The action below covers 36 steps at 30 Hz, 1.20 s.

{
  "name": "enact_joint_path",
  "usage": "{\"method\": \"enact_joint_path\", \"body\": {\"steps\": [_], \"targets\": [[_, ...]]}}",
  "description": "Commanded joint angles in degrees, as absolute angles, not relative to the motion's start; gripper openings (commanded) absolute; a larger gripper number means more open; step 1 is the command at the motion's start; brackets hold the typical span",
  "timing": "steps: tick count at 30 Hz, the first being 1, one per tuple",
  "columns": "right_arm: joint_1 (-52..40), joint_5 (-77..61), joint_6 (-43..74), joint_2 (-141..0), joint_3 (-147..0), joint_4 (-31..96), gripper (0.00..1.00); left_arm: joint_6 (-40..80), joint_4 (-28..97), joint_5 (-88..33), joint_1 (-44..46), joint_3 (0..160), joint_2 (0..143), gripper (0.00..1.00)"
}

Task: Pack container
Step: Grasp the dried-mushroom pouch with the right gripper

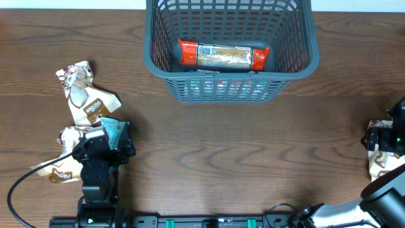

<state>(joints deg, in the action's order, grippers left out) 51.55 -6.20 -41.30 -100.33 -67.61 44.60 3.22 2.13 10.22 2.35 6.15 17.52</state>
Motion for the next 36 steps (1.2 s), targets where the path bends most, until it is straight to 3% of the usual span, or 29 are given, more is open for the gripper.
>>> {"method": "enact_joint_path", "body": {"steps": [1,20,27,33,36], "targets": [[52.31,-6.26,-44.62,-102.96,-67.31,44.07,0.99,3.73,1.83,9.67,2.17,7.53,17.47,0.99],[52.56,-5.8,-45.12,-108.29,-67.31,39.62,0.99,3.7,1.85,9.67,2.17,7.53,17.47,0.99],[52.53,-5.78,-45.08,-110.76,-67.31,39.92,0.94,3.73,1.58,9.67,2.17,7.53,17.47,0.99],[52.53,-5.85,-44.27,-110.76,-67.31,39.79,0.72,3.75,1.41,9.65,2.17,7.53,17.47,0.99],[52.53,-6.59,-43.68,-110.74,-67.31,39.86,0.49,3.75,1.21,9.65,2.17,7.53,17.47,0.99]]}}
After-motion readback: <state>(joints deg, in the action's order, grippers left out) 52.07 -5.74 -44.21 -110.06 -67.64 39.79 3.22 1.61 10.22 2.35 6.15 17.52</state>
